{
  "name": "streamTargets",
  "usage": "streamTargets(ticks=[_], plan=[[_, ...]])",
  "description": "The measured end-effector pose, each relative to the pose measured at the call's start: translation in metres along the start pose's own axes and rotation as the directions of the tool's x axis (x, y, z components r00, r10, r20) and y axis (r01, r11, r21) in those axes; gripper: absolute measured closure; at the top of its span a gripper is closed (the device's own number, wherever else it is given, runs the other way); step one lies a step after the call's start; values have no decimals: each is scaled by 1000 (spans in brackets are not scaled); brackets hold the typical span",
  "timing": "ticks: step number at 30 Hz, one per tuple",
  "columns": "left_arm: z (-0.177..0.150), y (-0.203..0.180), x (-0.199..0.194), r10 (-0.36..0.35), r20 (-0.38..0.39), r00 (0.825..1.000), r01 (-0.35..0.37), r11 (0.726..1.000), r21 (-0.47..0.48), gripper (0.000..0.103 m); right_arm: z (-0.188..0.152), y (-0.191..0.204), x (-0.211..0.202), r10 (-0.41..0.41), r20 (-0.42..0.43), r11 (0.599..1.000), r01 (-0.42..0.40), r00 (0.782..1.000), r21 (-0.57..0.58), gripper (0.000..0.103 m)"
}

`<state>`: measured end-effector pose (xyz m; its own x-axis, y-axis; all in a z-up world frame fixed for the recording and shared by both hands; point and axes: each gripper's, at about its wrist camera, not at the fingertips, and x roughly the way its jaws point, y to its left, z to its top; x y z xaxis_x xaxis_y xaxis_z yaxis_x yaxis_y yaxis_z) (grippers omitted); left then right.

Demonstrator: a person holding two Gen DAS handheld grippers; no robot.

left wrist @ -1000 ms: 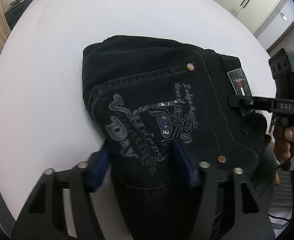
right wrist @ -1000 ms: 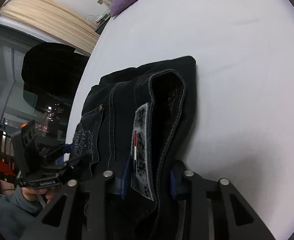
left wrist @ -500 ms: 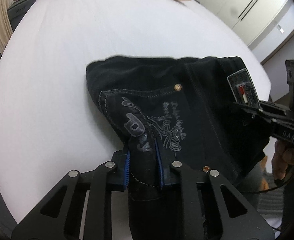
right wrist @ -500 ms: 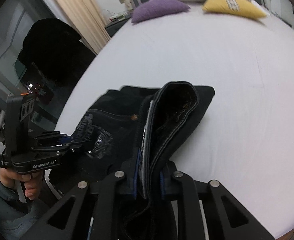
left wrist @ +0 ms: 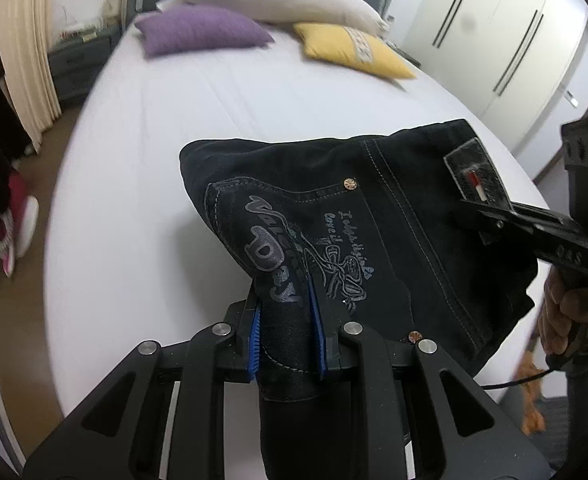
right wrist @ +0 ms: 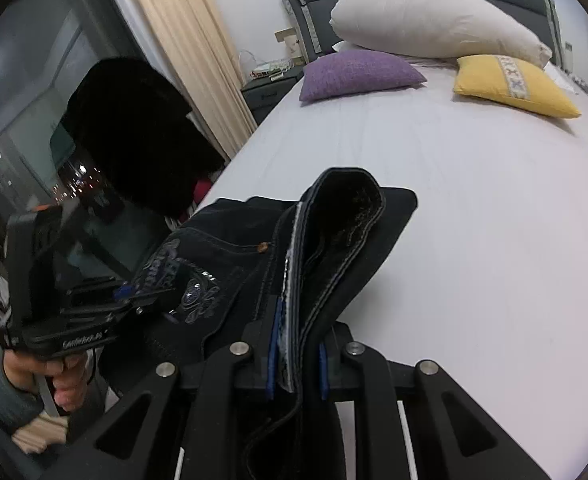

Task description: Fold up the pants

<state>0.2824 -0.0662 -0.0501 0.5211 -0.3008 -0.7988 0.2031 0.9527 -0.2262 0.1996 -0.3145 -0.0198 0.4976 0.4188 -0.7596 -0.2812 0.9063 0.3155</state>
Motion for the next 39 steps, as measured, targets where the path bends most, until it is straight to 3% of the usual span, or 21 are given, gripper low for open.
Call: streamTargets(ticks=[3, 6, 11, 12, 13, 15, 16, 20, 23, 27, 30, 32, 34, 35, 37, 39], plan=[[24, 40, 10, 20, 11, 1000, -20, 1000, -5, 84, 29, -19, 36, 31, -12, 999, -30, 999, 42, 86], [49, 70, 47, 25, 0, 1000, -25, 1000, 2, 84, 45, -44, 76, 61, -43, 993, -56, 997, 101, 86], [47, 102, 130, 8, -83, 997, -10, 1000, -28, 78, 31, -89, 143, 102, -121, 971, -72, 987, 230, 86], [47, 104, 140, 14, -86, 996, -16, 1000, -24, 69, 26, -99, 153, 113, -126, 963, -77, 986, 260, 85], [45, 106, 148, 26, -92, 995, -28, 999, -21, 52, 20, -109, 159, 132, -121, 952, -91, 984, 293, 78], [41, 114, 161, 65, -90, 994, -68, 997, -39, 25, 6, -134, 167, 215, -65, 907, -175, 974, 382, 77], [40, 118, 164, 63, -73, 995, -67, 996, -55, 18, 1, -137, 167, 238, -44, 898, -203, 970, 390, 77], [47, 115, 175, 99, -58, 993, -101, 994, -38, 7, -3, -135, 168, 251, -15, 910, -230, 968, 345, 77], [50, 105, 180, 125, -42, 991, -126, 991, -38, 0, -10, -135, 164, 280, 1, 895, -262, 960, 361, 76], [34, 106, 154, 129, -34, 991, -131, 988, -78, 0, -13, -133, 140, 205, 19, 909, -197, 979, 367, 54], [21, 113, 124, 176, 19, 984, -173, 978, -117, 0, -22, -134, 114, 36, 0, 928, -34, 999, 371, 38], [10, 108, 93, 250, 78, 965, -239, 962, -130, 0, -28, -122, 93, -72, -4, 935, 69, 997, 349, 37], [1, 100, 59, 324, 152, 934, -306, 944, -126, 0, -35, -101, 67, -157, 28, 940, 141, 987, 309, 33], [-4, 91, 35, 365, 215, 906, -346, 930, -121, 0, -38, -91, 55, -192, 51, 941, 169, 980, 292, 30], [-11, 68, -1, 423, 309, 852, -408, 906, -116, 0, -40, -60, 25, -294, 132, 936, 257, 947, 240, 21], [-28, 49, -50, 464, 407, 787, -457, 881, -122, 0, -46, -34, -2, -363, 224, 923, 316, 904, 220, 11]])
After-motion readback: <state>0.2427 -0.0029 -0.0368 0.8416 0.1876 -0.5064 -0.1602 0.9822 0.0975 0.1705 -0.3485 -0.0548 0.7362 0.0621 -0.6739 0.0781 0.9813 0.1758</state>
